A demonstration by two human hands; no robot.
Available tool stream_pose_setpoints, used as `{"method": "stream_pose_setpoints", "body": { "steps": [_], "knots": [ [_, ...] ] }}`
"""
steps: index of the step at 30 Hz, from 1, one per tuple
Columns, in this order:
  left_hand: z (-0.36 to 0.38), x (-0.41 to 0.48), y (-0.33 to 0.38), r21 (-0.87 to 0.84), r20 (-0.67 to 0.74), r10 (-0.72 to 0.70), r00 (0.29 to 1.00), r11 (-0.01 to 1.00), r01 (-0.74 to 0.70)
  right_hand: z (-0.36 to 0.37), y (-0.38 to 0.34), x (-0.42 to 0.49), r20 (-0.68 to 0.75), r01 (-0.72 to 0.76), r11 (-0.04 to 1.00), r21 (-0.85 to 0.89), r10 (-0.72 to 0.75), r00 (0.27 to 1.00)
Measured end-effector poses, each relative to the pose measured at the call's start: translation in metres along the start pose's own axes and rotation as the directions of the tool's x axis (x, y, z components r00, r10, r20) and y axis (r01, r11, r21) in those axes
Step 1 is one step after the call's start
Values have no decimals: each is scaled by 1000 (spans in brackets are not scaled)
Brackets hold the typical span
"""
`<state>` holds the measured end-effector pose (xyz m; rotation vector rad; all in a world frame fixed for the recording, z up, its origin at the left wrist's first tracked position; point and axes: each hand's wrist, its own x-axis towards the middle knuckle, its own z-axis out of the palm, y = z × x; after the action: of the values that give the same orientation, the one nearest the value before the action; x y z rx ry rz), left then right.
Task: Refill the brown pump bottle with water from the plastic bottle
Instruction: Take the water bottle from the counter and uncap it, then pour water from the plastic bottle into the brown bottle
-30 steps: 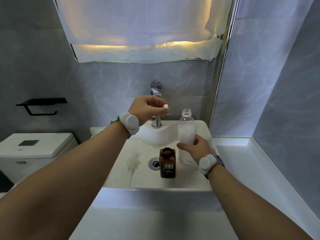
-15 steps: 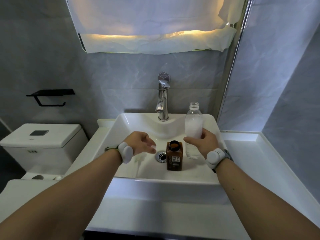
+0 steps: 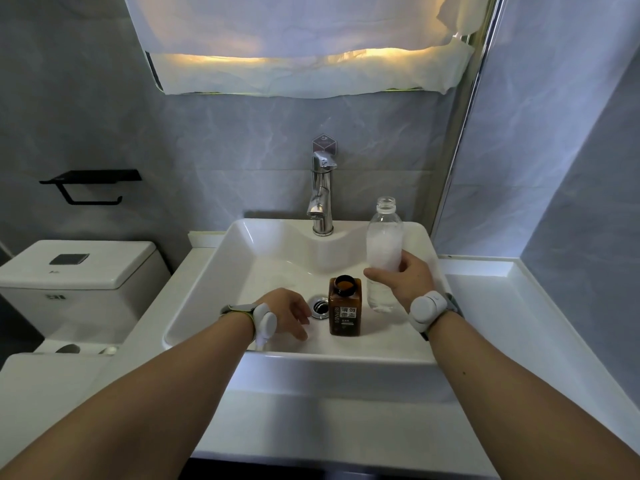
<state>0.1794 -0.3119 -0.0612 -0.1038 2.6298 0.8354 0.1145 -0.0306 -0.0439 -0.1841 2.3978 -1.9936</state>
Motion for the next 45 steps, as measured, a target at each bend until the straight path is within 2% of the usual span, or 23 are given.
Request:
{"method": "stream_pose_setpoints", "body": {
  "steps": [7,12,19,29,32,40,45],
  "knots": [
    [0,1,1,-24,-55,10,998,1000,-11,1,-1,0,12,3,1000,-6,-3,1000],
    [-4,2,21,-171,-120,105,987,977,-125,0,-3,-3,9,7,1000,-5,-7,1000],
    [0,15,40,-148,-140,221,965,959,-241,2,-5,-5,13,7,1000,-12,-7,1000],
    [-21,25,29,-367,-343,217,914,865,-343,6,-5,8,-38,49,997,-53,-51,998],
    [-34,29,25,-385,-405,209,890,844,-374,8,-12,20,-32,76,996,-51,-78,996],
    [-47,43,13,-407,-450,213,867,815,-412,17,-8,49,-13,112,992,-60,-113,994],
    [-44,45,7,-413,-513,168,842,812,-413,21,-7,56,26,187,960,-209,-186,982]
  ]
}}
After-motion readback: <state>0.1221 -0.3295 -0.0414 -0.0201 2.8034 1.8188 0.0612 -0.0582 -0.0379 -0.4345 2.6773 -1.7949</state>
